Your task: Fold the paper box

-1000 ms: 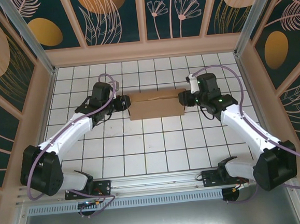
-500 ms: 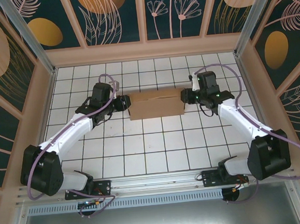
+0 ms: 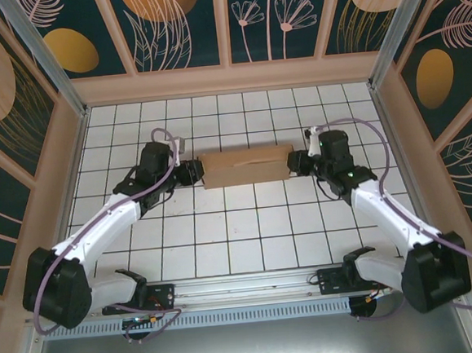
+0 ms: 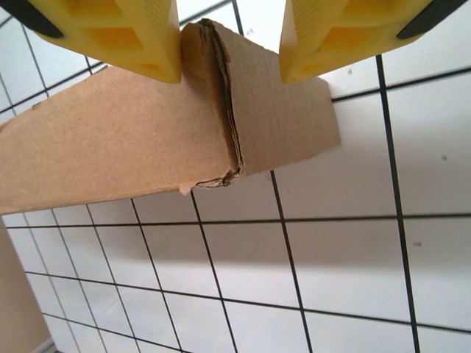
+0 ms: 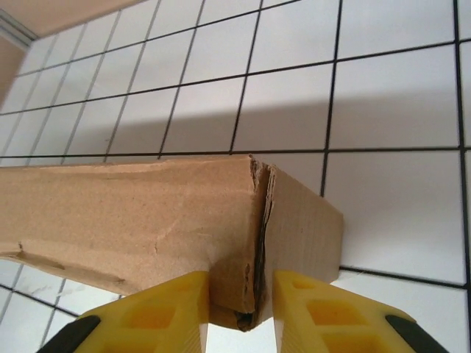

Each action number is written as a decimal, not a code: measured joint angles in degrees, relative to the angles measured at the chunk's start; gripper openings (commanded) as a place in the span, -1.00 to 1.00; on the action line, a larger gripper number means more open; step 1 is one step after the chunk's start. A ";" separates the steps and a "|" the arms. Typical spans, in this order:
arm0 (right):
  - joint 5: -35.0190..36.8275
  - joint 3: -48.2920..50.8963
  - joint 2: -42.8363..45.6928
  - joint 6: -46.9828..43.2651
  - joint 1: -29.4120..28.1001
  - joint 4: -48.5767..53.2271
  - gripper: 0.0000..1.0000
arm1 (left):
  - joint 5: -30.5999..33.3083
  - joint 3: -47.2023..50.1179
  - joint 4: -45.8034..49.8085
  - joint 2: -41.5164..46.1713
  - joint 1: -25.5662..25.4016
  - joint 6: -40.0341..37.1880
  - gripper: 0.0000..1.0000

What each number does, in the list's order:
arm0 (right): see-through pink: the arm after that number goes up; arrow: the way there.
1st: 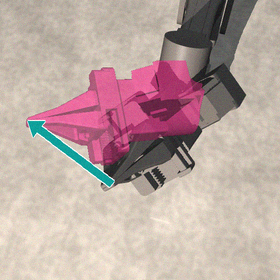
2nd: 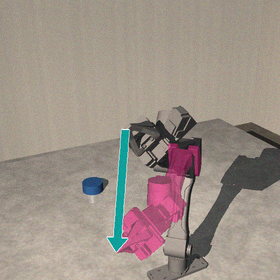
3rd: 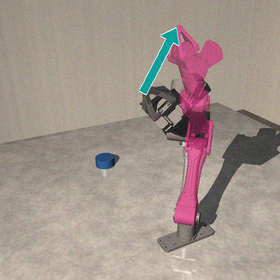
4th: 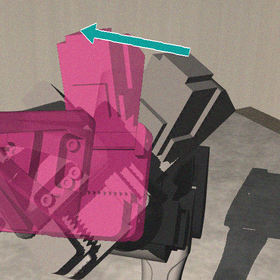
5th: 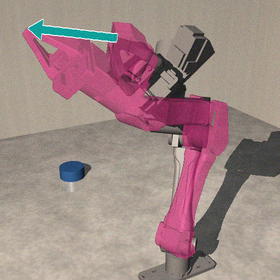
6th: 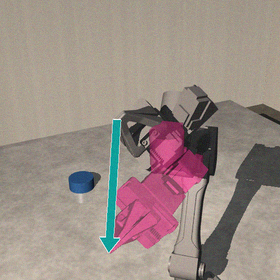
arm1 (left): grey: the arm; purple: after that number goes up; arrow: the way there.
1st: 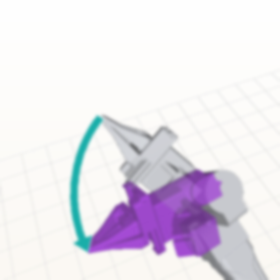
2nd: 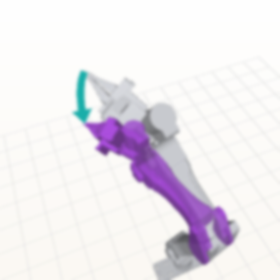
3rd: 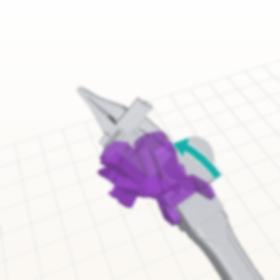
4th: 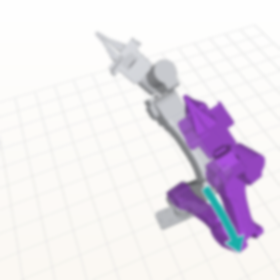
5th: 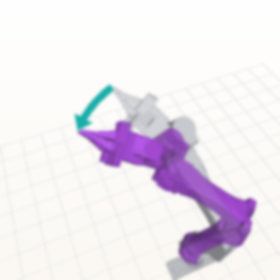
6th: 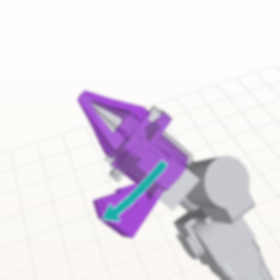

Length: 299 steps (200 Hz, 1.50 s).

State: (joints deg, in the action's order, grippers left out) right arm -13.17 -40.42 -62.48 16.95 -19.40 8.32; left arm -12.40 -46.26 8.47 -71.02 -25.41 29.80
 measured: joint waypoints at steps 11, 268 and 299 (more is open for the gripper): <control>0.26 2.80 3.10 1.29 -1.53 -0.42 -0.42 | -0.42 1.97 0.11 1.99 -0.15 1.01 -0.24; 5.33 0.48 -22.64 7.56 -4.13 -9.84 -0.40 | 2.27 1.68 -7.13 -18.56 0.46 7.10 -0.34; 3.04 -7.76 -31.47 7.17 -1.49 -11.56 -0.41 | 2.56 -6.32 -7.78 -26.18 3.87 5.40 -0.31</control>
State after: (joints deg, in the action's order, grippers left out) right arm -10.13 -48.18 -93.95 24.12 -20.88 -3.25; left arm -9.85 -52.58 0.69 -97.21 -21.54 35.20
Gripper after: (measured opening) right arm 0.298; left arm 0.335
